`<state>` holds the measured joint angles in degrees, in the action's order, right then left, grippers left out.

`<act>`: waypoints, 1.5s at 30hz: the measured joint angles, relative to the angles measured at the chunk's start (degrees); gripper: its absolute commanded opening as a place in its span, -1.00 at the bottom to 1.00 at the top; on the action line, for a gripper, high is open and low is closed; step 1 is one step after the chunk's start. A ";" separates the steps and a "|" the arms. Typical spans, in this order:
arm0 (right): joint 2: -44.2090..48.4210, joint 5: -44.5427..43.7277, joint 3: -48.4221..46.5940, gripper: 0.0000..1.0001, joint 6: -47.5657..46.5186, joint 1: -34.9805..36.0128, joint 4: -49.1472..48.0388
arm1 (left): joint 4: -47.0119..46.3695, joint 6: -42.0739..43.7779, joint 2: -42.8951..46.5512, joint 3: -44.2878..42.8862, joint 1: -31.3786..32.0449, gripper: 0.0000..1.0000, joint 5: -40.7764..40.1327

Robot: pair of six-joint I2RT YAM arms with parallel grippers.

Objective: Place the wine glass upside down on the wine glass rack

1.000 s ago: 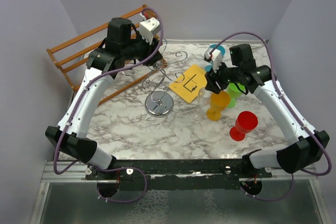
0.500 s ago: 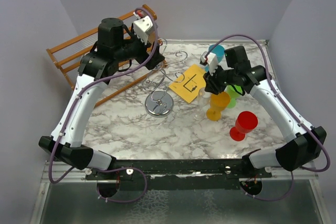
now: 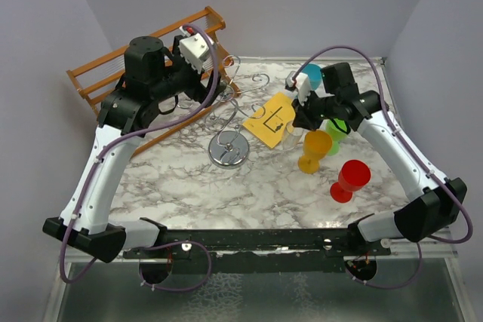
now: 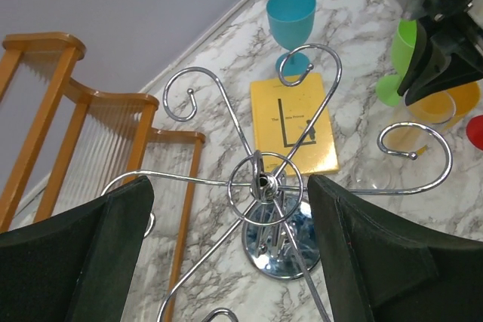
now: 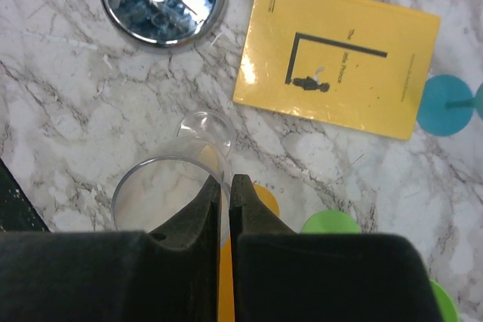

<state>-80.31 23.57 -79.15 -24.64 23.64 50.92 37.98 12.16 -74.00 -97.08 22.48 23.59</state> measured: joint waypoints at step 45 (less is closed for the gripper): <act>-0.96 0.87 -38.80 -0.98 19.98 0.04 -22.08 | -33.14 -45.11 -11.74 -1.46 -5.84 -0.05 14.43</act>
<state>-81.28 24.45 -117.95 -4.67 23.68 28.84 4.84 -32.95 -85.73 -98.54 16.64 38.02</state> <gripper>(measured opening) 0.040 0.608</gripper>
